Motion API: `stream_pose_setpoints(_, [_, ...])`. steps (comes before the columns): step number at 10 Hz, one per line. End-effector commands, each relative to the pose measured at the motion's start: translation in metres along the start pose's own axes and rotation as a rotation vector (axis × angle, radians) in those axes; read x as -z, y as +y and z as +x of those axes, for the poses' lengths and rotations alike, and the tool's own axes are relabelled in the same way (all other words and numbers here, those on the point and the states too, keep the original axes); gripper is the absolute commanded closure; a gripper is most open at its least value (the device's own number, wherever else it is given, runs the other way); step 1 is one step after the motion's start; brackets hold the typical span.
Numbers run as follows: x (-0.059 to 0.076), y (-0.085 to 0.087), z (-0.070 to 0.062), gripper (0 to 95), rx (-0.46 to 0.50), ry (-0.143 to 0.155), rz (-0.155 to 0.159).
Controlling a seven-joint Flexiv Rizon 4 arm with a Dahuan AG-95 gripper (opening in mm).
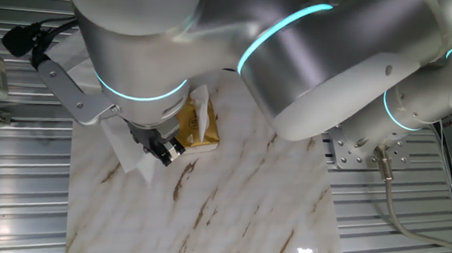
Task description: Pull out a napkin
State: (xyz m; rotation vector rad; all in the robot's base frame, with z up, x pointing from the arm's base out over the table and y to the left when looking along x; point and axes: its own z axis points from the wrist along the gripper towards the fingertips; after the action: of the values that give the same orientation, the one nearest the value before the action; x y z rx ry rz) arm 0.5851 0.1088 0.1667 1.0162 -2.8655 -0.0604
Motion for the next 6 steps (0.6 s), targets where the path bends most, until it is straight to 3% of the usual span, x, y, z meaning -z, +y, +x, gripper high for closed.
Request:
stream_pose_setpoints(1, [-0.0003, 0.0005, -0.0004, 0.0, 0.002, -0.001, 0.0])
stream_pose_setpoints(2, [-0.0005, 0.0006, -0.0004, 19.0, 0.003, 0.0, 0.0])
stream_pose_setpoints(3, [-0.0011, 0.0006, -0.0004, 19.0, 0.005, 0.001, 0.002])
stream_pose_setpoints(4, [-0.0018, 0.0005, -0.0005, 38.0, 0.007, 0.0, 0.003])
stream_pose_setpoints(5, [-0.002, 0.0005, -0.0005, 76.0, 0.02, -0.005, 0.005])
stream_pose_setpoints(6, [-0.0021, 0.0004, -0.0003, 95.0, 0.023, -0.012, 0.002])
